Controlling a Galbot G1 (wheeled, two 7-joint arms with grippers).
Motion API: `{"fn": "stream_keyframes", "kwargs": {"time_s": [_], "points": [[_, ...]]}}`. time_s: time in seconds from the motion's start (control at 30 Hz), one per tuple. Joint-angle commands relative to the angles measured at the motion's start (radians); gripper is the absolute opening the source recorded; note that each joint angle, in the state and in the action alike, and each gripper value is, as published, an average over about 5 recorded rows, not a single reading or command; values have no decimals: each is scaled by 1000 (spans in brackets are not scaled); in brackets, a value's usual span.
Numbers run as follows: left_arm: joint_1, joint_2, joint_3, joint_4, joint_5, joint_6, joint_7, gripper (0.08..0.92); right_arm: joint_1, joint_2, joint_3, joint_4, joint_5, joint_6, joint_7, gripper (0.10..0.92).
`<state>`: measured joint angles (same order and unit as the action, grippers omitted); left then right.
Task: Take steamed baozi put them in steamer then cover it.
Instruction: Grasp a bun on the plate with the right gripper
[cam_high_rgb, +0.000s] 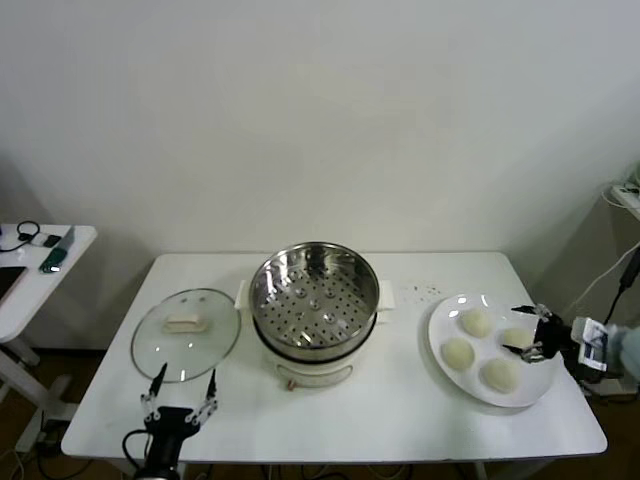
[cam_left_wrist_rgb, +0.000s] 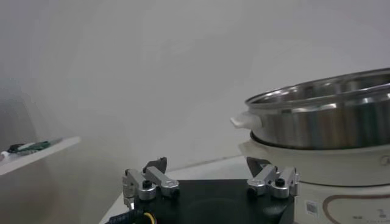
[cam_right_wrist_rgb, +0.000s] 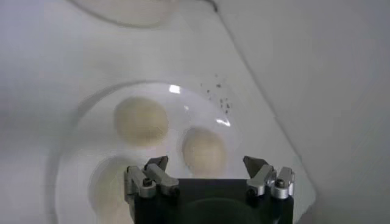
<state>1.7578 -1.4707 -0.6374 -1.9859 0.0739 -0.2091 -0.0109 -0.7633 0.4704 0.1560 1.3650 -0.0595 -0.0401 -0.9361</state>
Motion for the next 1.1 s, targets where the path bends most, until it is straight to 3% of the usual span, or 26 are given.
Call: {"fn": "stream_keyframes", "kwargs": {"time_s": [0.03,0.27,0.6,1.1], "points": [[-6,9,-2,5,-5,9,-2,823,642,24,-602,-281,-113,35,-190,823],[-15,12,-12,11,-15,21,-3,823,798,168,-832,-437,-100,54,-211,823],[-25,14,-24,15,-19,37,-8,823,807,343,-883,-600,-113,68,-210,823],[-40,13,-23,29,-18,51,-10,823,771,427,-851,-713,-165,108,-203,823]]}}
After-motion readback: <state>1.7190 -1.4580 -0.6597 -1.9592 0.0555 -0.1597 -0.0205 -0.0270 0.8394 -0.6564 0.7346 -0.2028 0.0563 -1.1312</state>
